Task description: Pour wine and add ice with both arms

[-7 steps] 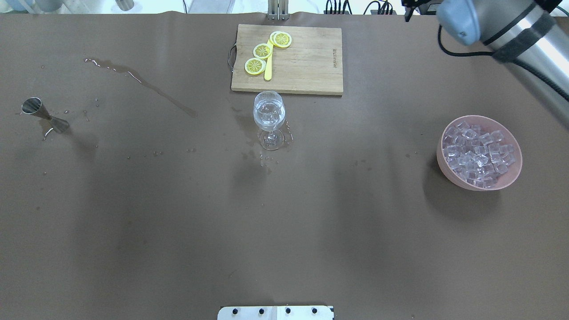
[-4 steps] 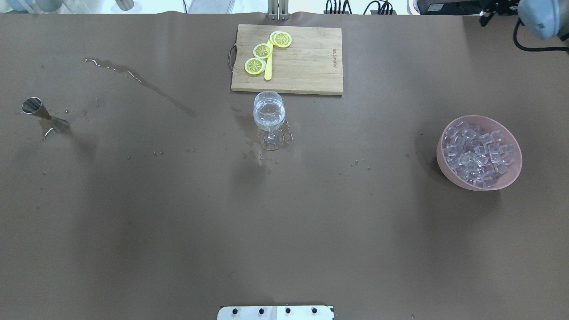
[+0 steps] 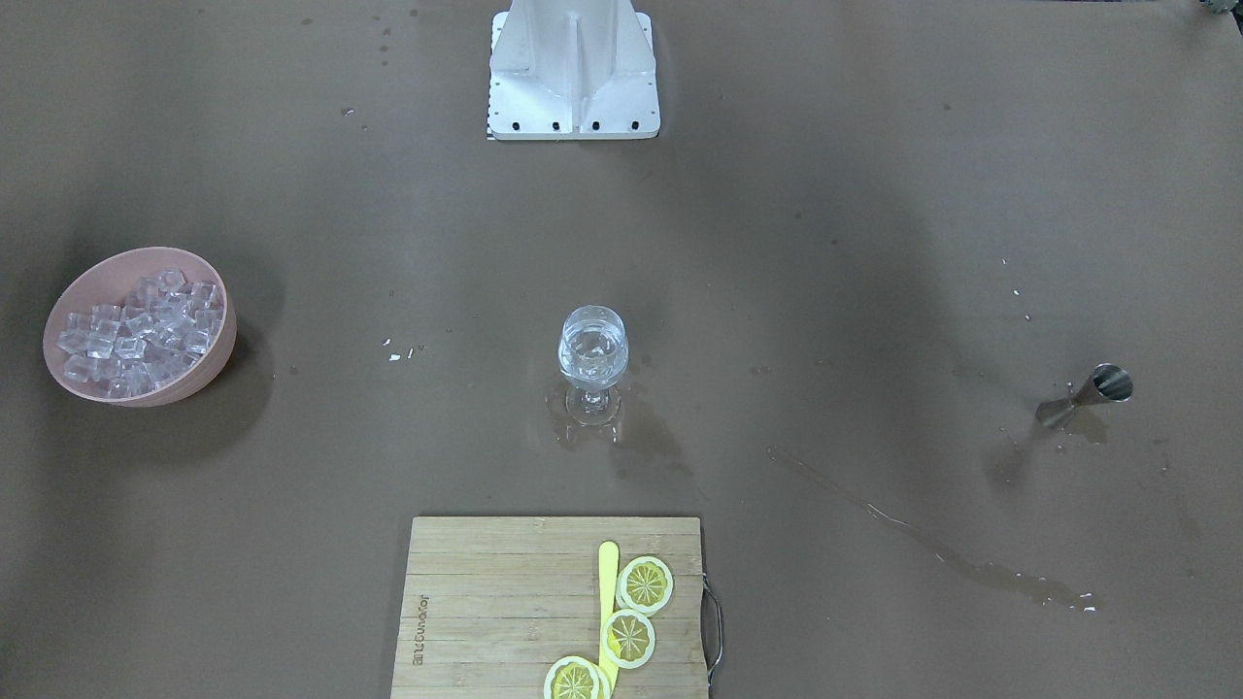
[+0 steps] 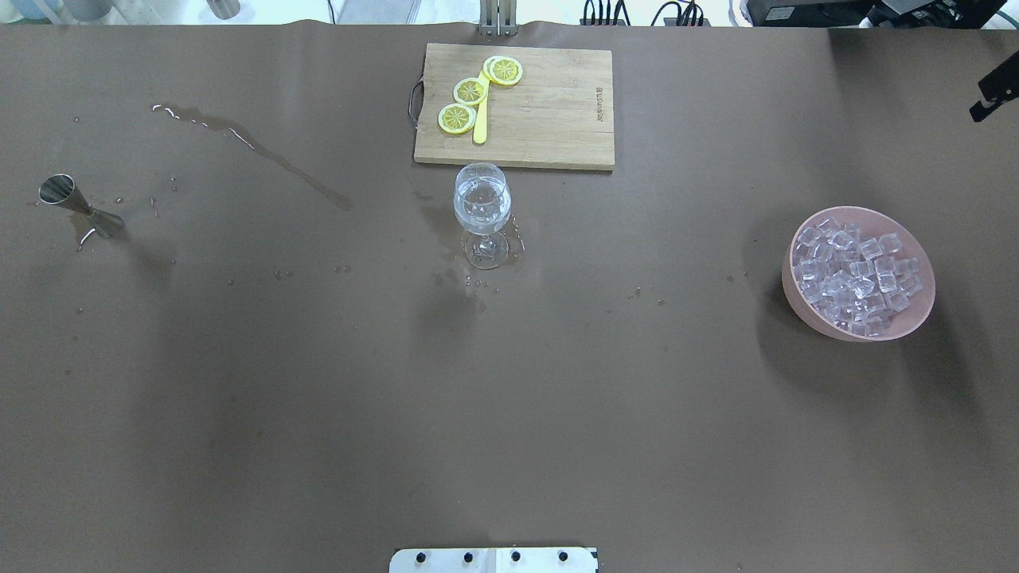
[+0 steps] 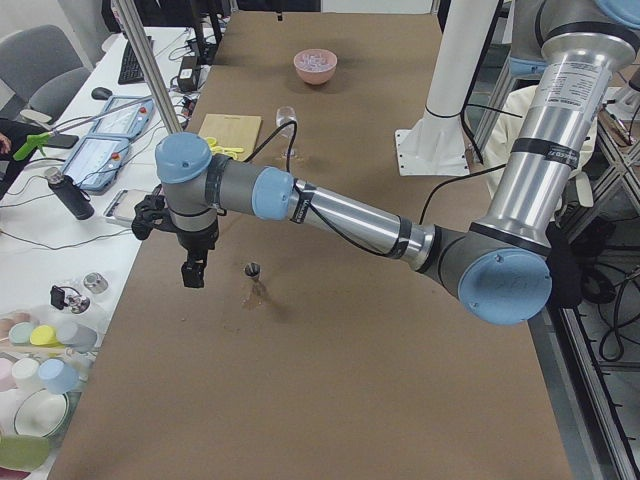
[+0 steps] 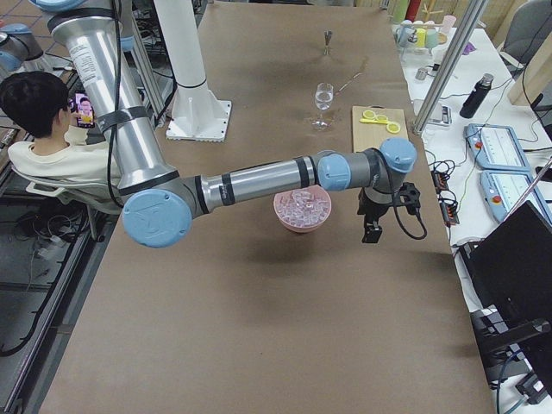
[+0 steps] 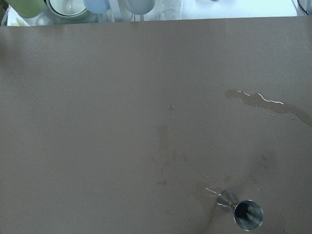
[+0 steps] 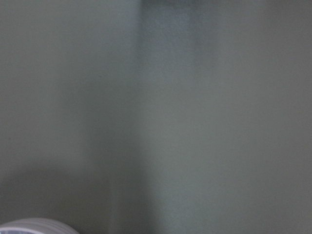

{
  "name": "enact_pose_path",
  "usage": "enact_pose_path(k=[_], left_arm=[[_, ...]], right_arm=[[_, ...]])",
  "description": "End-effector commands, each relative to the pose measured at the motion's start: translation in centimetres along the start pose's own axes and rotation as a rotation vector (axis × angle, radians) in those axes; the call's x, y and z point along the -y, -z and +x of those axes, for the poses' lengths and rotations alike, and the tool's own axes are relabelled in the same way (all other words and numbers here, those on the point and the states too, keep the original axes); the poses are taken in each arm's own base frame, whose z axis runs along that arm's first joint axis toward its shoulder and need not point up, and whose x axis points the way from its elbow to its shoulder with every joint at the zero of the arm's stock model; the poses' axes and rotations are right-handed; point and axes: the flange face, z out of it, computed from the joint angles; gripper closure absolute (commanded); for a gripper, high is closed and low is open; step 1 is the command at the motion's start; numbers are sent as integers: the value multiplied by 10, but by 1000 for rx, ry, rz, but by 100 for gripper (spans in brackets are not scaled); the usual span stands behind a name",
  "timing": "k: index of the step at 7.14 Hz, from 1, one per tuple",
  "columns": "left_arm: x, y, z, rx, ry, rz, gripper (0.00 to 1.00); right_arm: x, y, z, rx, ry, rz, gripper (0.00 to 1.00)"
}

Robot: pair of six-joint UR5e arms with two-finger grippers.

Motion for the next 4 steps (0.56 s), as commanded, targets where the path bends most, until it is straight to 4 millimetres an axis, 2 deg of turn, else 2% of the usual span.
enact_pose_path(k=[1,2,4], left_arm=[[0,0,0,0,0,0,2],[0,0,-1,0,2,0,2],[0,0,-2,2,3,-1,2]], right_arm=[[-36,13,48,-2,-13,30,1],[-56,20,45,-1,-7,41,1],[-72,25,41,-3,-13,52,1]])
